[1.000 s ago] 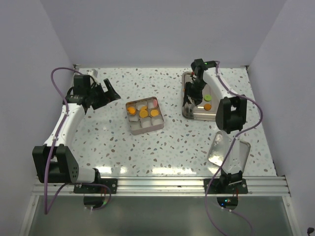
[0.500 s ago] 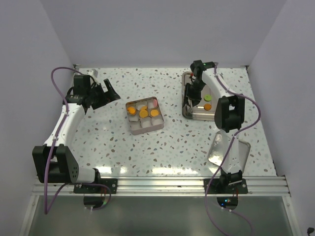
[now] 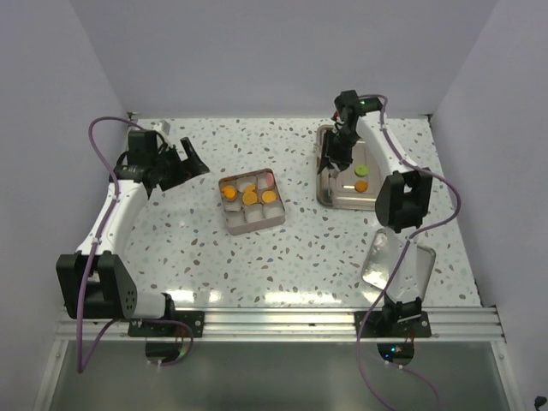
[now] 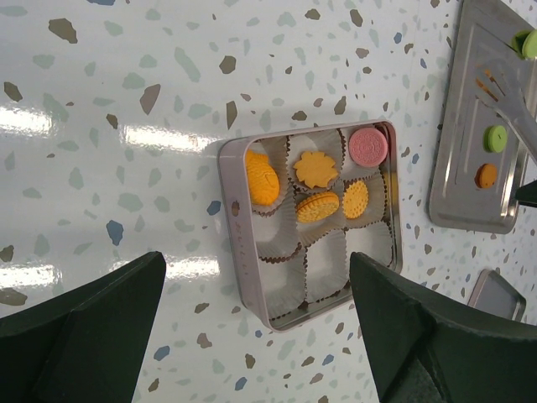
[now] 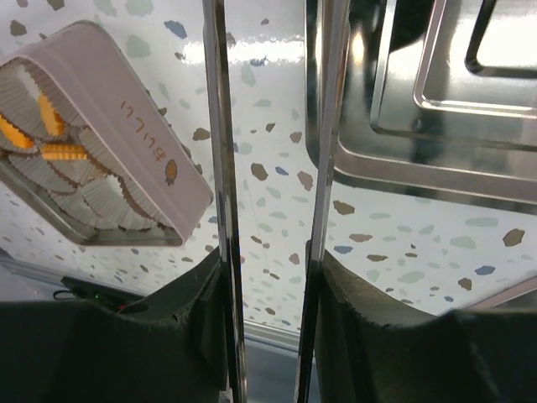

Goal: Pack the cookies

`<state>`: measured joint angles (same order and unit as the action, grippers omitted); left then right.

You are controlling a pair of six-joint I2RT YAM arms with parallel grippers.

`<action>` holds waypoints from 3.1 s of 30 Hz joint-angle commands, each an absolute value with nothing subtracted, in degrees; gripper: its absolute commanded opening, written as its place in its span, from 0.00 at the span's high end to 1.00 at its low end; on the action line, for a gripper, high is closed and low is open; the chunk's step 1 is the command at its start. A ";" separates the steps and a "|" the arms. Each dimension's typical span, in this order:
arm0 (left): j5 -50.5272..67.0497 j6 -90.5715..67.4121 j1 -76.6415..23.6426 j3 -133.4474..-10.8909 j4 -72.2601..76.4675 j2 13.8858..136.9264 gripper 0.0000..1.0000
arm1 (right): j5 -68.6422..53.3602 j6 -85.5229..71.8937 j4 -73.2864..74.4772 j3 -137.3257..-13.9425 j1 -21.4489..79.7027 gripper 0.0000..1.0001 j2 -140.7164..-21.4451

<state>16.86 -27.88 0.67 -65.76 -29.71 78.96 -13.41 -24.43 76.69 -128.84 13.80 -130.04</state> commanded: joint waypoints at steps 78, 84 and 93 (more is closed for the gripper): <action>16.70 -26.72 0.61 -65.74 -30.23 75.32 0.04 | -29.53 -30.24 73.92 -122.70 44.21 0.56 -126.39; 16.70 -26.63 0.61 -65.74 -30.15 75.23 0.04 | -29.09 -30.94 74.53 -124.71 44.21 0.55 -126.47; 16.96 -26.72 0.53 -65.57 -29.88 75.24 0.04 | -28.39 -31.47 75.85 -128.14 44.12 0.53 -126.21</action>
